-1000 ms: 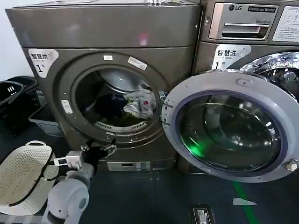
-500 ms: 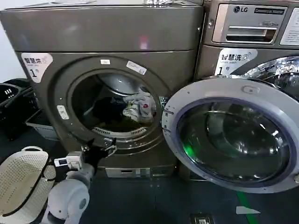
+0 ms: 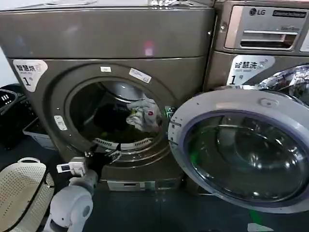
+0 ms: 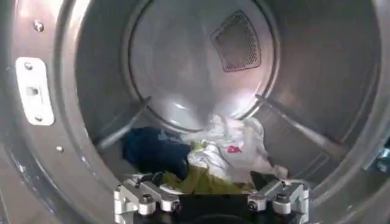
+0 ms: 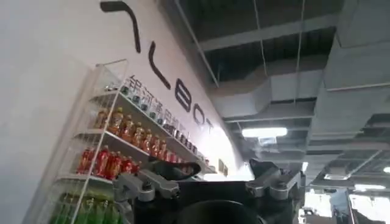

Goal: Grasp the clothes from the dryer.

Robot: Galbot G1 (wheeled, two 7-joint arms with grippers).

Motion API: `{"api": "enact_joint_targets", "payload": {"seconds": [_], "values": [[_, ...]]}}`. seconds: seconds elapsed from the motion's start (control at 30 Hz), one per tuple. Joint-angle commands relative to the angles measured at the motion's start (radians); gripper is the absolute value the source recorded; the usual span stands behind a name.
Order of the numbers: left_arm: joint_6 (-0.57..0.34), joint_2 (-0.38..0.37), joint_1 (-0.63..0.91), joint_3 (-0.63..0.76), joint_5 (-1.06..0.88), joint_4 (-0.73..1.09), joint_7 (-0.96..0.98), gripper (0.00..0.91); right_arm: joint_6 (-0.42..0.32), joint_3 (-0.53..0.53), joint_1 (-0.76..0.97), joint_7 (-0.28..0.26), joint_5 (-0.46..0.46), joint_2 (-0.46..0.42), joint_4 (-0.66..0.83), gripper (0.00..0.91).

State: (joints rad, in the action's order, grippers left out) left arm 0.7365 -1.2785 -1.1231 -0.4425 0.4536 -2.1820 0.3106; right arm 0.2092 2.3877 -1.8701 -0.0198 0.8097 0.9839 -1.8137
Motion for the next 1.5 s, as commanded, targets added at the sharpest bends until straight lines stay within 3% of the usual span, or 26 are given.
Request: {"api": "enact_joint_targets", "payload": {"seconds": [0.03,0.67,1.17,1.5], "values": [[0.033,0.001,0.0,0.0,0.0,0.0,-0.002,0.907,-0.001,-0.001,0.001,-0.001,0.0,0.0,0.001,0.907],[0.022,-0.003,0.024,0.016,-0.011,0.028,-0.014,0.907,-0.003,0.007,-0.011,0.013,-0.004,0.004,-0.007,0.907],[-0.001,-0.026,0.247,0.077,-0.017,0.266,-0.022,0.907,-0.003,0.013,-0.024,0.006,0.002,0.002,-0.021,0.907],[-0.024,-0.084,0.406,0.109,-0.038,0.458,-0.027,0.907,-0.002,0.016,-0.025,0.002,0.004,0.003,-0.024,0.907]]}}
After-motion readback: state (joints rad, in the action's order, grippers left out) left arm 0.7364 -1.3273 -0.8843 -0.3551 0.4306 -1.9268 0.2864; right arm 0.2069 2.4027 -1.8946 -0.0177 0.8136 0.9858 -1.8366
